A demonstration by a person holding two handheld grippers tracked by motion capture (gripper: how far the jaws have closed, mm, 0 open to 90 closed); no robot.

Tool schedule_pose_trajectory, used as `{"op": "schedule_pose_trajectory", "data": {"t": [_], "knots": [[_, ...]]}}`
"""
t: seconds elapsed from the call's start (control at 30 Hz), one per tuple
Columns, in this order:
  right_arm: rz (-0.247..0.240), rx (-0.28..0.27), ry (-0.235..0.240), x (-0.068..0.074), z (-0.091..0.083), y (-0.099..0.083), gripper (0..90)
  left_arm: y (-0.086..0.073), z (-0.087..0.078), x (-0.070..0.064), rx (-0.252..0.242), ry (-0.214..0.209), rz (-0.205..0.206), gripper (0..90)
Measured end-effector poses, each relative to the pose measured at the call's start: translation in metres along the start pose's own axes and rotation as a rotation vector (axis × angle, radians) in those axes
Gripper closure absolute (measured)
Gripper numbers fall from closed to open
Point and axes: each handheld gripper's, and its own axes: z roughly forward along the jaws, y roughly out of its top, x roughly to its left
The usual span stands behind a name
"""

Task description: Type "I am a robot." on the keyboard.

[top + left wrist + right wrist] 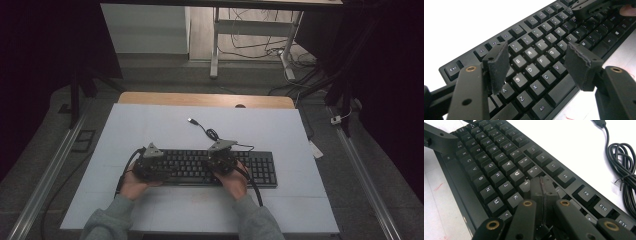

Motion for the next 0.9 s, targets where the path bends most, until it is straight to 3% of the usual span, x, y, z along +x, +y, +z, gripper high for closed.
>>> {"op": "schedule_pose_trajectory", "data": {"t": [0.5, 0.6, 0.73, 0.9], "knots": [[-0.023, 0.019, -0.022, 0.001, 0.006, 0.003, 89.6, -0.001, 0.000, 0.000, 0.006, 0.005, 0.008, 35.5], [-0.007, 0.025, -0.021, 0.000, 0.007, 0.002, 89.7, -0.001, 0.001, 0.000, 0.011, 0.005, 0.006, 35.4], [-0.012, 0.008, -0.022, 0.003, 0.006, 0.001, 89.7, -0.001, 0.000, -0.001, 0.008, 0.007, 0.012, 35.3], [-0.005, -0.079, -0.021, 0.001, -0.018, 0.002, 89.7, -0.001, -0.001, 0.000, 0.000, 0.011, 0.001, 35.3]]}}
